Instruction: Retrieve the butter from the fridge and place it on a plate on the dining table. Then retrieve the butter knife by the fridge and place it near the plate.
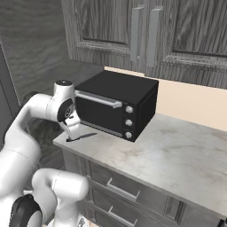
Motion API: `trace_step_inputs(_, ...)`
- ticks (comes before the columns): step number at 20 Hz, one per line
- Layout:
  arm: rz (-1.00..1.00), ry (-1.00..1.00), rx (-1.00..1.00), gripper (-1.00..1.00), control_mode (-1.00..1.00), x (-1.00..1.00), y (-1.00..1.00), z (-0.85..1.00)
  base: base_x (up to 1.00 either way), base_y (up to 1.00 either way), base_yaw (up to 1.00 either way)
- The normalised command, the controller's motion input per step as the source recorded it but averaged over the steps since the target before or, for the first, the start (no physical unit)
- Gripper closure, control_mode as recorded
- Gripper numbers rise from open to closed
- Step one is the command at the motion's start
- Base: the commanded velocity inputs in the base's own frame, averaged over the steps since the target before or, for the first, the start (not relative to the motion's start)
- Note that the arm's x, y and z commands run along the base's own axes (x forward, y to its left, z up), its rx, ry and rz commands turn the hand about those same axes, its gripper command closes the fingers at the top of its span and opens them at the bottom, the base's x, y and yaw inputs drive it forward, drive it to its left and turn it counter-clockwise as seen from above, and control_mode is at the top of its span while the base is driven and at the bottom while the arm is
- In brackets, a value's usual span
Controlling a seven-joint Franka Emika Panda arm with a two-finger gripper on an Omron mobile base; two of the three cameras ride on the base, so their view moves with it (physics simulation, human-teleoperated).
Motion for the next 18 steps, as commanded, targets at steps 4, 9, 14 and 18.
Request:
trace_step_inputs(4,-0.21,-0.02,0.03,-1.0,-1.0,0.08,0.37,-0.11,0.0,0.0,0.0)
trace_step_inputs(9,-0.05,-0.03,-0.02,-1.0,-1.0,0.22,0.18,-0.21,0.0,0.0,0.0)
trace_step_inputs(14,0.0,0.0,-0.02,-1.0,-1.0,0.42,0.04,-0.27,0.0,0.0,0.0)
trace_step_inputs(18,0.0,0.0,0.0,-1.0,-1.0,0.5,0.02,-0.24,0.0,0.0,0.0)
